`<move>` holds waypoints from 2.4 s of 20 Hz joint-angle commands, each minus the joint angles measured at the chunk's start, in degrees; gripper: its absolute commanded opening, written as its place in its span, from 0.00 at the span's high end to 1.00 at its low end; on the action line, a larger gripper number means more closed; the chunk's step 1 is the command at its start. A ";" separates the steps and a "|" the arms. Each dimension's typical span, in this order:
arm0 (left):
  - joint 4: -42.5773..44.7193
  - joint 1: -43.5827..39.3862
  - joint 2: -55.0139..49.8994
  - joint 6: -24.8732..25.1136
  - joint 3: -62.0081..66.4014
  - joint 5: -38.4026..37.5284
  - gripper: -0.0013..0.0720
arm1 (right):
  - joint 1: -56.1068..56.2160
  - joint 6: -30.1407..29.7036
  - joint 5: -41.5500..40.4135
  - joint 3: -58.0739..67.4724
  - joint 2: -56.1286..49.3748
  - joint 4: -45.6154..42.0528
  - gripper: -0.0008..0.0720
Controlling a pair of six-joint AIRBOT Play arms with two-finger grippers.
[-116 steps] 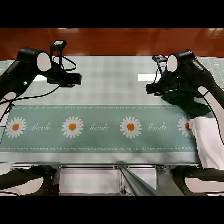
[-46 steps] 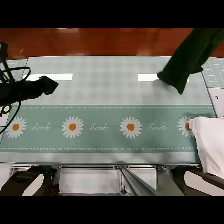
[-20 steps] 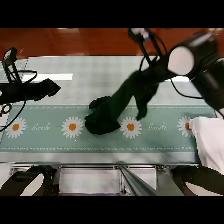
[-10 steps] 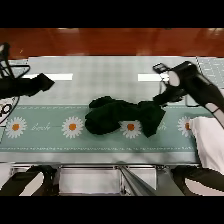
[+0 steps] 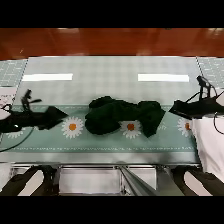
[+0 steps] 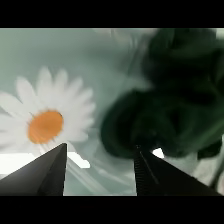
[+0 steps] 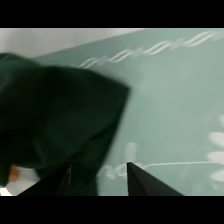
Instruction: Fold the shirts.
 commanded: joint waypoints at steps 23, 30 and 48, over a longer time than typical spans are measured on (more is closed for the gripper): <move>-10.88 -27.30 -24.00 6.40 11.56 11.67 0.96 | 9.55 -3.52 -5.42 -16.00 -0.28 14.40 0.43; -10.88 -27.30 -24.00 6.40 11.56 11.52 0.96 | 13.92 -5.29 -12.76 -14.75 -8.94 22.27 0.43; -10.88 -11.26 -16.46 9.38 26.40 0.83 0.96 | 15.06 -6.56 -4.02 15.23 -11.41 11.69 0.96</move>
